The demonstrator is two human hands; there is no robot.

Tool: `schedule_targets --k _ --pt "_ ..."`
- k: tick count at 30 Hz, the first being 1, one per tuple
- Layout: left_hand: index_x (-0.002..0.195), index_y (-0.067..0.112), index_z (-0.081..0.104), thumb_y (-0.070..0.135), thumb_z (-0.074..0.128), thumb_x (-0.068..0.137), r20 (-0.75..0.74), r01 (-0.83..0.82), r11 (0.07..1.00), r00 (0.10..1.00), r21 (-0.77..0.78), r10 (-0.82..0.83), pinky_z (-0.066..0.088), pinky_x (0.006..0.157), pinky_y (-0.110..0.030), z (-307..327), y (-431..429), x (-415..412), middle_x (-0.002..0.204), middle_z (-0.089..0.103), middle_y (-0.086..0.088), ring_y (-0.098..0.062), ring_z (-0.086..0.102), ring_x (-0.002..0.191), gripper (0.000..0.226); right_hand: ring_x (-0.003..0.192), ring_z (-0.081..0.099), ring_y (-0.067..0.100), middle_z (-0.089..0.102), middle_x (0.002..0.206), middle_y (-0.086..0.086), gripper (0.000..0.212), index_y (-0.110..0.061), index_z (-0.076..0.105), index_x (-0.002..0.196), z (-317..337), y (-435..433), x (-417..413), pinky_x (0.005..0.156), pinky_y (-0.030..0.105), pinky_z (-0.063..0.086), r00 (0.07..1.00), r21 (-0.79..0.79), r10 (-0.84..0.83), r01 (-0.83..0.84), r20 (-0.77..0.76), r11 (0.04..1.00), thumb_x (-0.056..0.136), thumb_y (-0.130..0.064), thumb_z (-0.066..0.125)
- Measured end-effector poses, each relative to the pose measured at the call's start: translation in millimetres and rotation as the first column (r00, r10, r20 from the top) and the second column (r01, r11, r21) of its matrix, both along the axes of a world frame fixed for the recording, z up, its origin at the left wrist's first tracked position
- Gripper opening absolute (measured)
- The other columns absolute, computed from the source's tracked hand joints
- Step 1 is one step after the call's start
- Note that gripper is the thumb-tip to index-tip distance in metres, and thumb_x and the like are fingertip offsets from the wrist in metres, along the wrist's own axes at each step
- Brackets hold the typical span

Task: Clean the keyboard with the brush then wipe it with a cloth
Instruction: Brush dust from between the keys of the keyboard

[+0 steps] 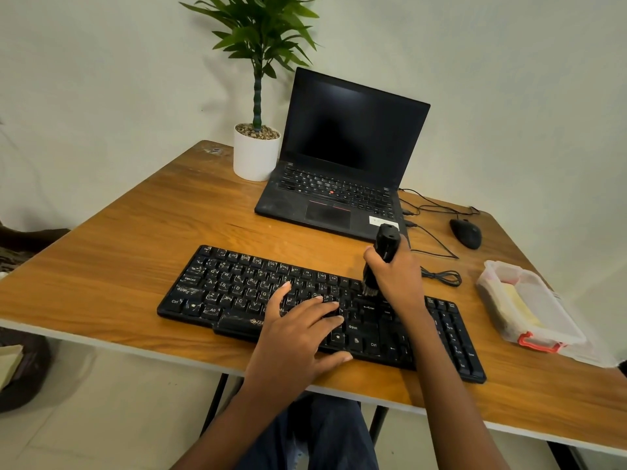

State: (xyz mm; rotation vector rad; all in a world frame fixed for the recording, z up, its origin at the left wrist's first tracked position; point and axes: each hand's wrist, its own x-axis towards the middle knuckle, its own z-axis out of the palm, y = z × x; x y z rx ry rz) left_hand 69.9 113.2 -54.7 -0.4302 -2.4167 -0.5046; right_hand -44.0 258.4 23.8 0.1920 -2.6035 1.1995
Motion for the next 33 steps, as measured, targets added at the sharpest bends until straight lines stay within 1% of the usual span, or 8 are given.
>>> schedule_targets --k 3,7,13,16,20,26,30,33 --pt "0.103 0.027 0.071 0.063 0.05 0.081 -0.001 -0.003 1.0 1.0 -0.005 0.003 0.024 0.108 -0.049 0 0 0 0.117 0.066 0.011 -0.006 0.059 0.111 0.048 0.068 0.055 0.008 0.054 0.075 -0.007 0.013 -0.022 0.046 0.089 2 -7 10 0.063 0.025 0.047 0.997 -0.013 0.079 -0.079 -0.017 0.997 0.087 -0.029 0.058" --pt "0.103 0.026 0.071 0.062 0.05 0.08 -0.01 -0.001 1.0 1.0 -0.004 0.001 0.024 0.107 -0.049 0 0 0 0.116 0.066 0.01 -0.007 0.06 0.11 0.047 0.069 0.056 0.008 0.057 0.075 -0.005 0.018 -0.025 0.046 0.075 7 -1 28 0.064 0.029 0.05 0.98 -0.228 0.158 -0.128 0.118 0.965 0.089 -0.023 0.057" --pt "0.102 0.026 0.071 0.062 0.051 0.08 -0.015 -0.006 1.0 1.0 -0.006 0.006 0.024 0.107 -0.049 1 1 -1 0.115 0.066 0.01 -0.007 0.061 0.109 0.047 0.065 0.056 0.015 0.054 0.071 -0.001 0.015 -0.017 0.047 0.081 5 -3 29 0.06 0.028 0.05 0.994 -0.036 0.093 -0.091 0.054 0.995 0.085 -0.026 0.058" --pt "0.102 0.026 0.071 0.062 0.05 0.08 -0.019 -0.01 1.0 1.0 -0.015 0.01 0.025 0.106 -0.049 1 1 -1 0.114 0.067 0.009 -0.007 0.061 0.109 0.047 0.059 0.052 0.006 0.053 0.067 -0.005 0.016 -0.019 0.048 0.082 -3 -12 40 0.051 0.014 0.042 0.989 -0.052 0.15 -0.149 0.013 0.987 0.086 -0.029 0.059" --pt "0.103 0.025 0.071 0.062 0.051 0.08 -0.013 -0.008 1.0 1.0 -0.017 0.008 0.024 0.106 -0.05 1 1 -1 0.115 0.067 0.009 -0.008 0.061 0.109 0.048 0.06 0.052 0.006 0.052 0.069 -0.005 0.016 -0.02 0.047 0.077 -3 -4 43 0.051 0.011 0.04 0.987 -0.097 0.143 -0.135 0.075 0.986 0.085 -0.025 0.06" --pt "0.106 0.025 0.07 0.072 0.037 0.081 0.019 -0.076 0.994 0.997 -0.074 0.078 0.02 0.107 -0.053 5 -20 0 0.117 0.066 0.007 -0.014 0.059 0.114 0.062 0.064 0.056 0.01 0.055 0.07 -0.003 0.018 -0.026 0.046 0.079 -3 -4 47 0.055 0.015 0.045 0.992 -0.12 0.123 -0.123 -0.01 0.985 0.085 -0.027 0.062" --pt "0.108 0.026 0.069 0.077 0.032 0.08 0.075 -0.133 0.985 0.987 -0.105 0.142 0.017 0.109 -0.056 6 -34 2 0.119 0.065 0.007 -0.016 0.055 0.119 0.069 0.075 0.064 0.017 0.064 0.081 0.007 0.014 -0.018 0.054 0.083 0 2 56 0.067 0.029 0.053 0.966 -0.186 0.229 -0.204 0.123 0.961 0.083 -0.026 0.066" --pt "0.109 0.025 0.069 0.075 0.039 0.079 0.07 -0.127 0.987 0.988 -0.101 0.135 0.015 0.111 -0.054 5 -33 4 0.121 0.064 0.007 -0.016 0.056 0.118 0.065 0.078 0.065 0.023 0.066 0.082 0.012 0.018 -0.01 0.057 0.079 5 5 46 0.069 0.037 0.055 0.978 -0.137 0.166 -0.148 0.129 0.979 0.083 -0.025 0.066"
